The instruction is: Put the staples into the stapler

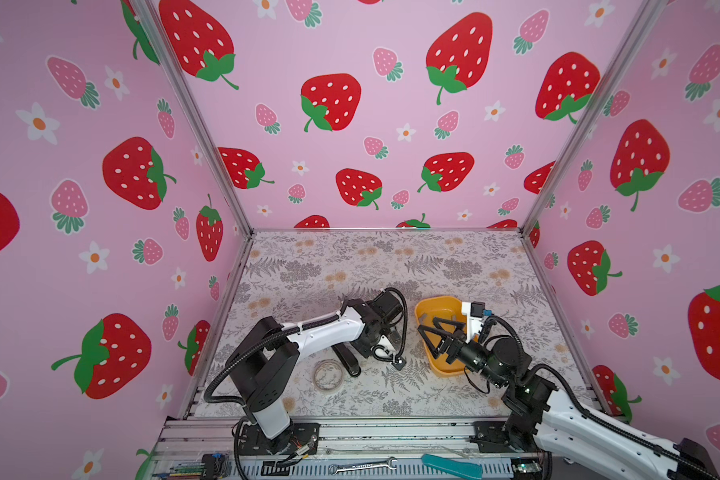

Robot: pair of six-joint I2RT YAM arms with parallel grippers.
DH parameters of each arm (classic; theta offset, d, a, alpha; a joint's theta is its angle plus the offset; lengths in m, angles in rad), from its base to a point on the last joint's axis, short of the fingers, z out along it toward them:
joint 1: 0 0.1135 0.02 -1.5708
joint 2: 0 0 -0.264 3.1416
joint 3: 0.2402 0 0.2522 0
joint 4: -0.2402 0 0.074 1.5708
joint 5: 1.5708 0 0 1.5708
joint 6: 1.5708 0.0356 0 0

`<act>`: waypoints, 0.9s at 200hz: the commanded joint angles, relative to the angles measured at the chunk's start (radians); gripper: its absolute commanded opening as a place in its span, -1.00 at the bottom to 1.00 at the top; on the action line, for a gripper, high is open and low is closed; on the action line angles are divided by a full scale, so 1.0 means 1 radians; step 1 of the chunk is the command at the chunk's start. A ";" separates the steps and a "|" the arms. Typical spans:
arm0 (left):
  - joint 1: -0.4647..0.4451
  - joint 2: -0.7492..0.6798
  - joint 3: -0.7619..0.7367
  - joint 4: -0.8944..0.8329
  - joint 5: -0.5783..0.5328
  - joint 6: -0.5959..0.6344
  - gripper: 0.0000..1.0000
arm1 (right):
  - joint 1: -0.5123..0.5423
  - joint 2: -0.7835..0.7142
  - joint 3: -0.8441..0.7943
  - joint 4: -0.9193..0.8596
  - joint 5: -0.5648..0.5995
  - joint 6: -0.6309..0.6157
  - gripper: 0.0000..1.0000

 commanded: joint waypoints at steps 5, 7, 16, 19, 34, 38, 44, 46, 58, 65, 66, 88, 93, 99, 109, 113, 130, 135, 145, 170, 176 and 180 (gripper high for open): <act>-0.003 -0.061 0.061 -0.033 0.050 -0.041 -1.00 | 0.008 0.026 0.032 0.069 -0.040 0.066 0.99; -0.003 -0.063 0.062 -0.034 0.048 -0.041 -1.00 | 0.008 0.028 0.033 0.068 -0.040 0.065 0.99; -0.003 -0.072 0.067 -0.037 0.046 -0.045 -1.00 | 0.009 0.034 0.038 0.059 -0.042 0.066 0.99; -0.003 -0.075 0.068 -0.037 0.046 -0.046 -1.00 | 0.009 0.033 0.038 0.058 -0.041 0.069 0.99; 0.007 -0.097 0.069 -0.026 0.057 -0.063 -1.00 | 0.008 0.031 0.034 0.054 -0.036 0.074 0.99; 0.012 -0.104 0.071 -0.024 0.068 -0.068 -1.00 | 0.008 0.026 0.034 0.051 -0.036 0.066 0.99; 0.021 -0.116 0.074 -0.021 0.086 -0.081 -1.00 | 0.006 0.016 0.035 0.050 -0.047 0.045 0.99; 0.024 -0.119 0.076 -0.020 0.091 -0.086 -1.00 | 0.007 0.012 0.034 0.051 -0.049 0.039 0.99; 0.046 -0.147 0.079 -0.005 0.122 -0.116 -1.00 | 0.009 -0.009 0.009 0.095 -0.048 0.032 0.99; 0.056 -0.167 0.078 0.004 0.134 -0.130 -1.00 | 0.005 -0.020 -0.006 0.115 -0.049 0.026 0.99; 0.058 -0.169 0.078 0.006 0.137 -0.132 -1.00 | 0.005 -0.022 -0.006 0.114 -0.049 0.026 0.99; 0.087 -0.254 0.051 0.057 0.200 -0.178 -1.00 | -0.006 -0.077 0.023 0.012 0.003 -0.024 0.99; 0.093 -0.275 0.039 0.072 0.231 -0.184 -1.00 | -0.005 -0.093 0.026 -0.006 0.023 -0.035 0.99; 0.100 -0.299 0.028 0.088 0.255 -0.188 -1.00 | -0.005 -0.112 0.027 -0.018 0.039 -0.055 0.99; 0.111 -0.332 0.014 0.111 0.285 -0.201 -1.00 | -0.005 -0.141 0.029 -0.037 0.068 -0.094 0.99; 0.116 -0.343 0.013 0.115 0.298 -0.208 -1.00 | -0.005 -0.153 0.030 -0.046 0.080 -0.110 0.99; 0.136 -0.386 0.007 0.139 0.351 -0.248 -1.00 | -0.005 -0.208 0.029 -0.080 0.143 -0.155 0.97; 0.139 -0.395 0.001 0.156 0.362 -0.260 -1.00 | -0.006 -0.224 0.029 -0.090 0.167 -0.156 0.92; 0.143 -0.409 -0.006 0.165 0.378 -0.268 -1.00 | -0.005 -0.253 0.027 -0.113 0.210 -0.158 0.74; 0.143 -0.410 0.011 0.155 0.411 -0.301 -1.00 | -0.006 -0.302 -0.016 -0.076 0.222 -0.131 0.47; 0.143 -0.407 0.014 0.157 0.419 -0.307 -1.00 | -0.005 -0.302 -0.032 -0.055 0.209 -0.122 0.45; 0.142 -0.405 0.016 0.156 0.425 -0.310 -1.00 | -0.005 -0.299 -0.042 -0.034 0.195 -0.117 0.45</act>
